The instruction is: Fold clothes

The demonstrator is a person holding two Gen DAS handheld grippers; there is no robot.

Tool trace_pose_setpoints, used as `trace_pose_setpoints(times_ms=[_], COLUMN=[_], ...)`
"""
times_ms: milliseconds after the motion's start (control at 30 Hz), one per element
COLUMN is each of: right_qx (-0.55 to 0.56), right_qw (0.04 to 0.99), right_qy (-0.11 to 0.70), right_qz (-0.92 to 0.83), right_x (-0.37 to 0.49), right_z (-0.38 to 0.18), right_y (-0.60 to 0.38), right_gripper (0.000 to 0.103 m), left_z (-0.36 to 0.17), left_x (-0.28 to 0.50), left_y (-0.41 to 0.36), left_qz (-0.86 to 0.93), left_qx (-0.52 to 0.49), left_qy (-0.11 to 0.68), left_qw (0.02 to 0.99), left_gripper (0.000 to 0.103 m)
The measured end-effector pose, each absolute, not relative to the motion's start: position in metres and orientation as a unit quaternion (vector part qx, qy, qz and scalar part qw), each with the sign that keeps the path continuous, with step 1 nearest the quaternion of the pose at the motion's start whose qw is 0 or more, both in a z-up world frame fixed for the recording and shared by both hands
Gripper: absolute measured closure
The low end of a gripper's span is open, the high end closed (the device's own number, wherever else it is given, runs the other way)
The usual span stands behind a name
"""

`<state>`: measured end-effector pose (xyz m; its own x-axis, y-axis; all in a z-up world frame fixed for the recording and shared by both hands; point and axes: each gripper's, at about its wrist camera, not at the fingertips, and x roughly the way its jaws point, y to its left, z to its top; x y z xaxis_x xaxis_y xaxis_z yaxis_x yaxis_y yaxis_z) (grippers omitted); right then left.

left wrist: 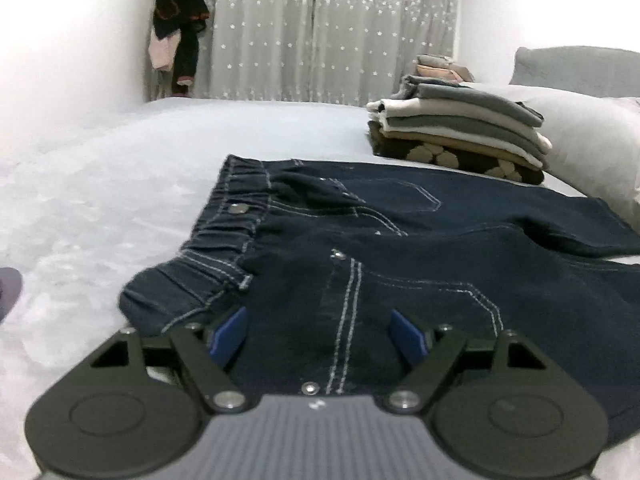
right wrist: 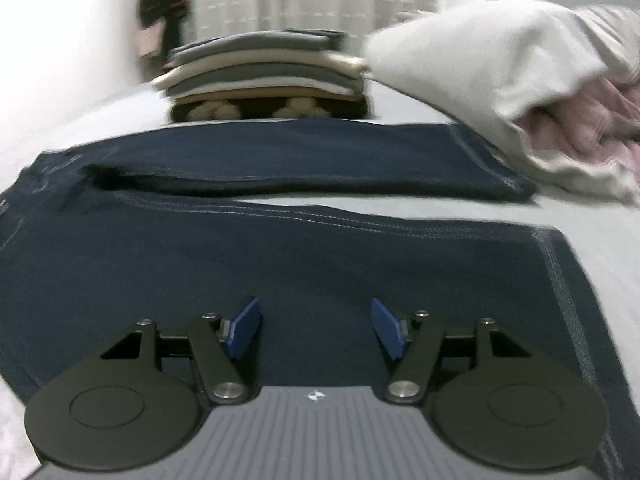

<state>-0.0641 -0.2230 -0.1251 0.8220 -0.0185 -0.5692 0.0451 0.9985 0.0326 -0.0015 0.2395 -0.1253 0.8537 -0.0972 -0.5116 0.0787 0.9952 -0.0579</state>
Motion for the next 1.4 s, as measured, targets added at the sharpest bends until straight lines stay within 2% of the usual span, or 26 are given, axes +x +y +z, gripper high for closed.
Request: trace_pose_setpoints(times_ms=[167, 367, 633, 767, 900, 1400], right_qx=[0.034, 0.016, 0.027, 0.031, 0.023, 0.02], right_qw=[0.949, 0.954, 0.954, 0.946, 0.954, 0.952], right_qy=[0.306, 0.297, 0.299, 0.324, 0.299, 0.305], right_qz=[-0.069, -0.041, -0.002, -0.003, -0.016, -0.017], right_x=[-0.07, -0.058, -0.033, -0.022, -0.034, -0.063], right_z=[-0.117, -0.106, -0.103, -0.12, -0.135, -0.138], right_y=[-0.226, -0.172, -0.102, -0.089, -0.084, -0.085], right_gripper=[0.038, 0.038, 0.037, 0.037, 0.034, 0.033], left_z=[-0.112, -0.101, -0.119, -0.137, -0.141, -0.138], left_x=[-0.007, -0.01, -0.012, -0.012, -0.019, -0.051], left_y=[0.23, 0.174, 0.103, 0.093, 0.086, 0.079], left_qz=[-0.028, -0.074, -0.132, -0.129, -0.122, -0.107], left_qx=[-0.022, -0.011, 0.039, 0.055, 0.074, 0.063], left_qy=[0.27, 0.259, 0.269, 0.28, 0.277, 0.318], left_qw=[0.962, 0.963, 0.953, 0.95, 0.95, 0.94], left_gripper=[0.021, 0.02, 0.019, 0.018, 0.018, 0.018])
